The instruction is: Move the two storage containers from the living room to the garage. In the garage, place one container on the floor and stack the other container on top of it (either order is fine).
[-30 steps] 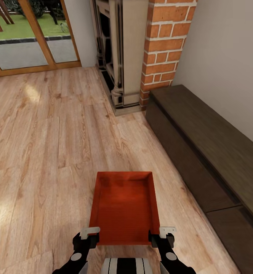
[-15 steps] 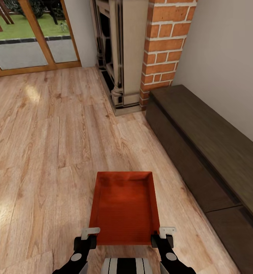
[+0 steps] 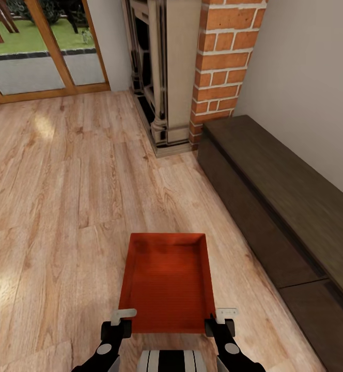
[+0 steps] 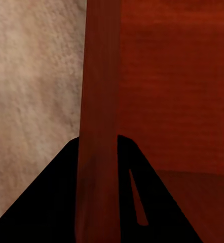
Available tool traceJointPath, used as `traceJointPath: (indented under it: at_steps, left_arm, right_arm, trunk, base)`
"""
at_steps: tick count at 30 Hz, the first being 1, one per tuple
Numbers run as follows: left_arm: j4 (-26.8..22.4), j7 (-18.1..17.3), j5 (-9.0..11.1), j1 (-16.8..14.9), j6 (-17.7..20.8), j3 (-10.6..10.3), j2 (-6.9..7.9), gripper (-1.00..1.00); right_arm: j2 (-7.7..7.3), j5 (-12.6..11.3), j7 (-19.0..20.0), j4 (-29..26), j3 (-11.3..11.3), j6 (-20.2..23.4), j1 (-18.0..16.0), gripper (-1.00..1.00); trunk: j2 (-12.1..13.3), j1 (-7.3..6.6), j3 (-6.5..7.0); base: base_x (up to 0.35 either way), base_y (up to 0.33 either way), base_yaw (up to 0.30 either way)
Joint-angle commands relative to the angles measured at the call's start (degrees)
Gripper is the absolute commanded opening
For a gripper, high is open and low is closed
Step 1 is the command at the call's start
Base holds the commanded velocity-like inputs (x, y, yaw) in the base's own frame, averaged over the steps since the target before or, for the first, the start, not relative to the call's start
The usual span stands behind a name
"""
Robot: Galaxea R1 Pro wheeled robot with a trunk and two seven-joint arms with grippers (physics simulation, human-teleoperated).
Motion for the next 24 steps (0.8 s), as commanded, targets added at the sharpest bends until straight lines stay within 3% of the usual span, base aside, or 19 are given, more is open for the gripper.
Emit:
traceJointPath:
  at_steps: [1,4,24]
  left_arm:
    - [0.05,0.55,0.06,-0.03,-0.17,-0.24,0.01,-1.0]
    - [0.12,0.62,0.06,-0.03,-0.17,-0.27,-0.01,-1.0]
    - [0.96,0.69,0.06,-0.03,-0.25,-0.21,0.16,-1.0]
  right_arm:
    - [-0.02,-0.37,-0.4,0.1,0.3,-0.13,-0.03,-1.0]
    - [-0.02,-0.39,-0.4,0.1,0.3,-0.13,-0.05,-1.0]
    - [-0.02,-0.34,-0.4,0.1,0.3,-0.74,-0.04,-1.0]
  trunk:
    - [-0.01,-0.01,-0.03]
    - [-0.01,-0.01,-0.03]
    - [8.01,-4.4,3.56]
  base:
    - [0.0,0.0,0.0]
    - [0.0,0.0,0.0]
    - [0.0,0.0,0.0]
